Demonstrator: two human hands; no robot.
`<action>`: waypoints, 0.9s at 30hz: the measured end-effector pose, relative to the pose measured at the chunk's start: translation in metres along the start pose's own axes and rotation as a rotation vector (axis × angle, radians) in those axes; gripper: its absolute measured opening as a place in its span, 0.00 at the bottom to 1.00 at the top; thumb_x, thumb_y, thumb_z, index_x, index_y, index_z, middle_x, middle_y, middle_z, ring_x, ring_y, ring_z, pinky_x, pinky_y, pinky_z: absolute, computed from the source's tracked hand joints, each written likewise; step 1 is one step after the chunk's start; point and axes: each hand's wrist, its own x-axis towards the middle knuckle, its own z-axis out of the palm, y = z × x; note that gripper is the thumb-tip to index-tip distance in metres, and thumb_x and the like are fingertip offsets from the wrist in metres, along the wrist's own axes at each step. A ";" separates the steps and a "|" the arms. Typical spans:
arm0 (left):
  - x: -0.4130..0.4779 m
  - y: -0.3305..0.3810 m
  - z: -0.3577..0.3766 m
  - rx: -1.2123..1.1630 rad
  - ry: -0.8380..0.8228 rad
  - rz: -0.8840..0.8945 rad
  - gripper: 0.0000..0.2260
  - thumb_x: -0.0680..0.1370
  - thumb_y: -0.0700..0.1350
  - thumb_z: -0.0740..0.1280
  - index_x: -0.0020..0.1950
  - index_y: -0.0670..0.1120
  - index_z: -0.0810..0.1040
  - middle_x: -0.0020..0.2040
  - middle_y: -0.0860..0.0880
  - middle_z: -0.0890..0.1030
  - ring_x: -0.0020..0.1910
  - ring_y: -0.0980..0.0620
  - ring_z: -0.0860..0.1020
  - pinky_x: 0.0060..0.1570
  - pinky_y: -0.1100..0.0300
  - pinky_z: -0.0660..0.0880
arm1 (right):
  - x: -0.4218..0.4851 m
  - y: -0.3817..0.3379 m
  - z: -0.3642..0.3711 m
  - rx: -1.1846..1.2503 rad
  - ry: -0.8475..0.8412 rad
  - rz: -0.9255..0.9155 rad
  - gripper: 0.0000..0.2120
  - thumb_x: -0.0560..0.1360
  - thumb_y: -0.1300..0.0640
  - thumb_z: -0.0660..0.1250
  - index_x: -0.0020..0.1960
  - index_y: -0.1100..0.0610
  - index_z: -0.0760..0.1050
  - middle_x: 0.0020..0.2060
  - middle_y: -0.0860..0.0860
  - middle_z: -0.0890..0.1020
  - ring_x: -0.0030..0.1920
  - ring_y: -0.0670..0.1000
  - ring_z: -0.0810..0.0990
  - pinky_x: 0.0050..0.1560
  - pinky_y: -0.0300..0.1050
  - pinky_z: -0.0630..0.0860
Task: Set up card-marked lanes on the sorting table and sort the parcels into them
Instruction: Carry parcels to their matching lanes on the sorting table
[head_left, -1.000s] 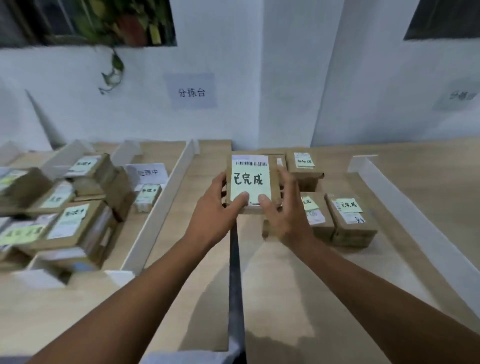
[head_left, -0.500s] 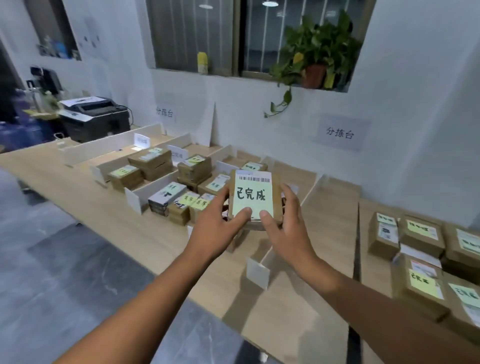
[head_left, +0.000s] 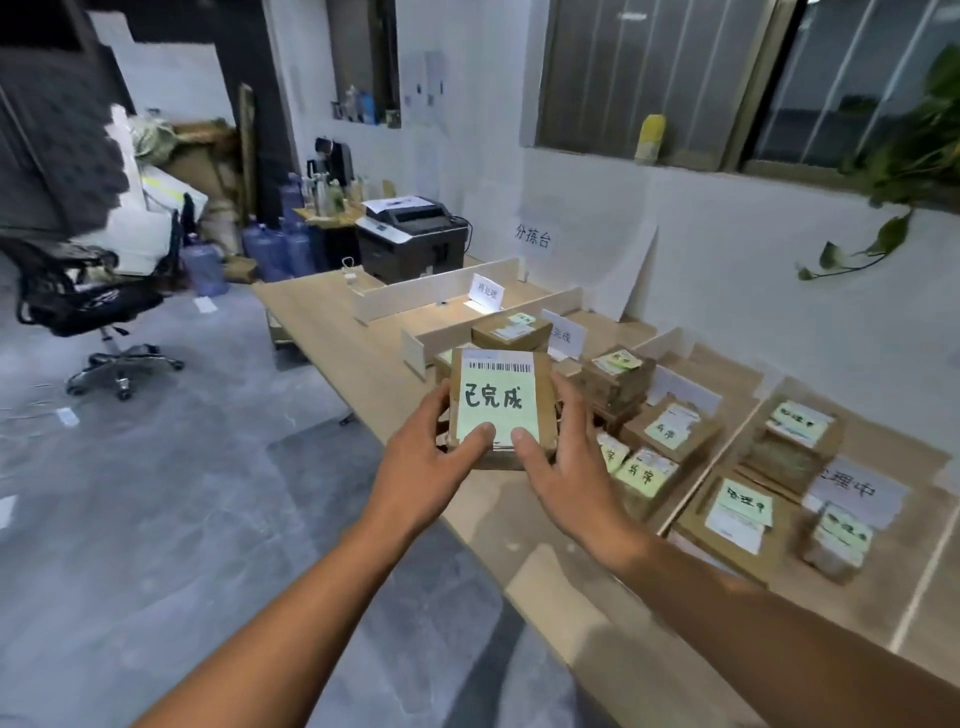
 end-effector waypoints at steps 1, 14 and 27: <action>0.013 -0.009 -0.006 0.006 0.012 -0.011 0.20 0.73 0.64 0.67 0.58 0.84 0.63 0.52 0.79 0.76 0.56 0.73 0.76 0.46 0.73 0.73 | 0.013 0.003 0.013 0.004 -0.009 0.003 0.36 0.75 0.35 0.61 0.79 0.39 0.52 0.72 0.43 0.66 0.66 0.31 0.68 0.59 0.29 0.74; 0.236 -0.119 0.000 0.066 -0.010 -0.095 0.20 0.77 0.62 0.67 0.61 0.81 0.62 0.49 0.84 0.73 0.53 0.80 0.72 0.38 0.80 0.70 | 0.219 0.105 0.126 0.190 -0.019 0.049 0.28 0.77 0.47 0.65 0.74 0.44 0.60 0.67 0.47 0.71 0.69 0.46 0.75 0.54 0.40 0.82; 0.458 -0.271 0.034 0.084 -0.369 -0.148 0.19 0.77 0.56 0.68 0.67 0.68 0.70 0.58 0.69 0.79 0.56 0.66 0.80 0.42 0.74 0.75 | 0.358 0.234 0.226 0.118 0.032 0.314 0.31 0.78 0.41 0.64 0.76 0.39 0.53 0.72 0.45 0.69 0.70 0.46 0.73 0.60 0.45 0.81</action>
